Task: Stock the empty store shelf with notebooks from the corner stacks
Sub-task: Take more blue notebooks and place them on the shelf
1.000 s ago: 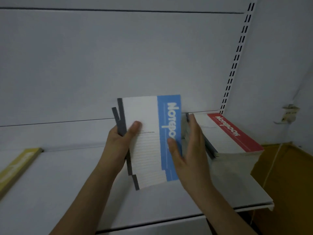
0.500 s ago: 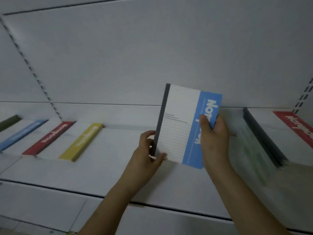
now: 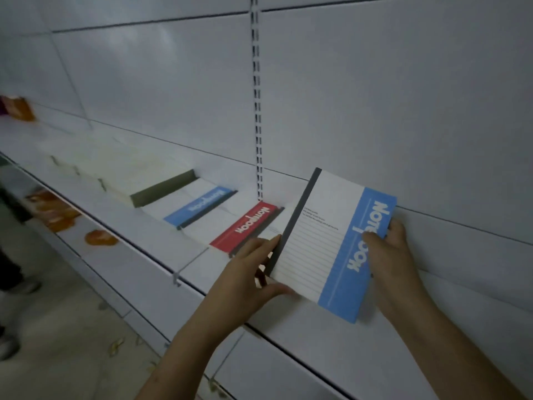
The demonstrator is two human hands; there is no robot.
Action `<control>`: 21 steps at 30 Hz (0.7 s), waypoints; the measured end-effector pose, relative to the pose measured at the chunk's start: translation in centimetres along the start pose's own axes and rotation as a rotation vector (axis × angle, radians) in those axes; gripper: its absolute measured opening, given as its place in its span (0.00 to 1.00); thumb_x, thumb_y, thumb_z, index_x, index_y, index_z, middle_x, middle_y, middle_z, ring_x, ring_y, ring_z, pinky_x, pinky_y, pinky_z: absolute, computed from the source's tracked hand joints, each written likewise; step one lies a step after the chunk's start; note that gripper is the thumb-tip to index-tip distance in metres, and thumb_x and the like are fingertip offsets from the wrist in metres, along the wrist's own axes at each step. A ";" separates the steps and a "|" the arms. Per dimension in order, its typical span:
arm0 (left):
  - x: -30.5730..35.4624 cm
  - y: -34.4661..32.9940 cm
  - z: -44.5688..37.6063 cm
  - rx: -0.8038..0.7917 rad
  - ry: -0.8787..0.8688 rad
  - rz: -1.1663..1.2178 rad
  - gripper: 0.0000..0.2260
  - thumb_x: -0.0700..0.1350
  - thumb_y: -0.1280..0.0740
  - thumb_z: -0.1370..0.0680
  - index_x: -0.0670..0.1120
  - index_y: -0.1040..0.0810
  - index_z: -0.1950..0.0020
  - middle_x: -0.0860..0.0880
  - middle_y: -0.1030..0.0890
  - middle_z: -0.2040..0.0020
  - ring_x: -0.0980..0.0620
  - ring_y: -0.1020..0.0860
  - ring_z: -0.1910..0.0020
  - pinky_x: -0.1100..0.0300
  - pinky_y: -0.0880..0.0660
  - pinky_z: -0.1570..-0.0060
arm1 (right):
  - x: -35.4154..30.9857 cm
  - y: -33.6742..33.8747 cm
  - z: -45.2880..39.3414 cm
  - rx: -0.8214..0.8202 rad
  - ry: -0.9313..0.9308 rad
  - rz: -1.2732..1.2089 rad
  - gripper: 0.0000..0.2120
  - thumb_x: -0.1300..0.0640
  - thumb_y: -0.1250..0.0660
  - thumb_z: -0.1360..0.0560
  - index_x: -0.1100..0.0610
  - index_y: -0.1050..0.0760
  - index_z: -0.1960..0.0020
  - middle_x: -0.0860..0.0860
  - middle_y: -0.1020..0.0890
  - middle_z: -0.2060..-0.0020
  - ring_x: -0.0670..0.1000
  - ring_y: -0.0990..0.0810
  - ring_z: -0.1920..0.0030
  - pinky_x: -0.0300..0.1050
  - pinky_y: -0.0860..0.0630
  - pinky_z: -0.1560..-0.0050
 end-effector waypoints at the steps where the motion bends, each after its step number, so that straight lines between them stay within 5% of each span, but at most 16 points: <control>1: -1.8 2.1 -0.1 0.037 0.011 0.002 0.35 0.52 0.24 0.30 0.64 0.38 0.28 0.68 0.29 0.40 0.62 0.26 0.44 0.70 0.25 0.47 | 0.1 -2.9 -0.5 -0.030 -0.011 0.021 0.10 0.61 0.40 0.21 0.53 0.33 0.42 0.53 0.20 0.55 0.53 0.20 0.59 0.48 0.25 0.59; 6: -11.3 11.9 -0.5 0.194 0.102 0.082 0.30 0.54 0.26 0.32 0.63 0.32 0.32 0.67 0.26 0.39 0.65 0.24 0.42 0.71 0.28 0.43 | 0.3 -17.0 -2.1 -0.153 -0.048 0.047 0.09 0.62 0.39 0.21 0.56 0.33 0.42 0.55 0.20 0.53 0.54 0.19 0.57 0.55 0.21 0.54; 14: -21.5 22.4 -4.4 0.264 0.122 -0.082 0.20 0.45 0.26 0.28 0.54 0.21 0.36 0.59 0.24 0.35 0.64 0.24 0.40 0.69 0.27 0.40 | -0.3 -32.4 -5.2 -0.316 -0.115 0.088 0.06 0.62 0.37 0.23 0.57 0.28 0.46 0.57 0.18 0.51 0.58 0.18 0.50 0.61 0.22 0.44; 18: -25.9 23.5 -6.6 0.054 0.237 -0.291 0.24 0.49 0.25 0.27 0.54 0.25 0.32 0.55 0.25 0.32 0.59 0.26 0.38 0.63 0.30 0.36 | 1.2 -36.0 -5.8 -0.461 -0.360 0.046 0.05 0.61 0.36 0.21 0.60 0.27 0.46 0.58 0.21 0.49 0.54 0.22 0.45 0.51 0.28 0.34; 21: -28.9 22.3 -7.9 -0.148 0.331 -0.462 0.31 0.55 0.25 0.29 0.54 0.29 0.29 0.53 0.29 0.29 0.53 0.29 0.34 0.59 0.32 0.34 | 2.3 -36.7 -5.3 -0.528 -0.552 0.010 0.08 0.60 0.34 0.22 0.63 0.29 0.47 0.64 0.28 0.37 0.59 0.27 0.36 0.52 0.32 0.30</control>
Point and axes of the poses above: each hand's wrist, its own z-axis away from the middle knuckle, its own y-axis out of the back of the hand, x = y × z, the point moved 8 cm from there along -z, towards the middle knuckle
